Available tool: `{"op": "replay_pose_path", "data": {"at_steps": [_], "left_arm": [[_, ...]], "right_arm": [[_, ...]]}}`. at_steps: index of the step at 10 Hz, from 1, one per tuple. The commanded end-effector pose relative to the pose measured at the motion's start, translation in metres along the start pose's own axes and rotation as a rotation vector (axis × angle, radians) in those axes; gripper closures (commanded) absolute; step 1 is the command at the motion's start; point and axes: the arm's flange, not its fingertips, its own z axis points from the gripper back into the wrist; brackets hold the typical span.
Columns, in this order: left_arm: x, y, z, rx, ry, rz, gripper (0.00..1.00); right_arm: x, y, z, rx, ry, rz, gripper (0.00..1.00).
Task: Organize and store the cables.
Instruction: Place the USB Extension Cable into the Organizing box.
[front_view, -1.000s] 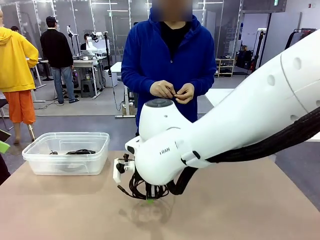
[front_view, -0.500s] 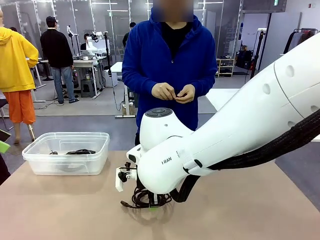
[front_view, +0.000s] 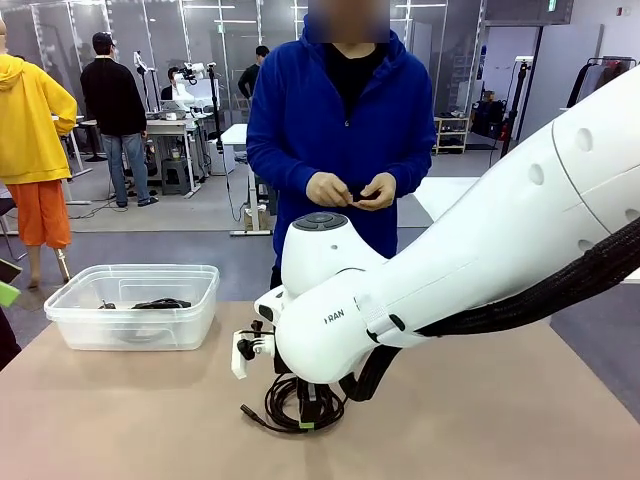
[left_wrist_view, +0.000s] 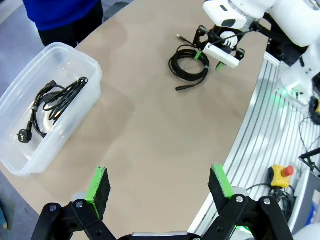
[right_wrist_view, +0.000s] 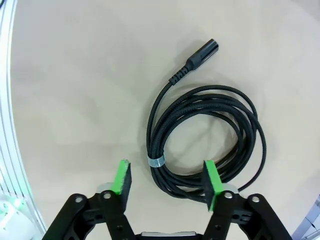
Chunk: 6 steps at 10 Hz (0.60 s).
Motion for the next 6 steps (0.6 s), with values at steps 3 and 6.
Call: {"op": "replay_pose_path", "data": {"at_steps": [3,6], "left_arm": [[0.008,-0.002,-0.011,-0.043,0.013,-0.061,0.0],[0.048,-0.023,-0.063,-0.12,0.099,-0.233,0.0]], "right_arm": [[-0.023,0.007,0.056,-0.057,-0.051,-0.12,0.0],[-0.084,0.011,0.105,-0.075,-0.119,-0.259,0.0]]}}
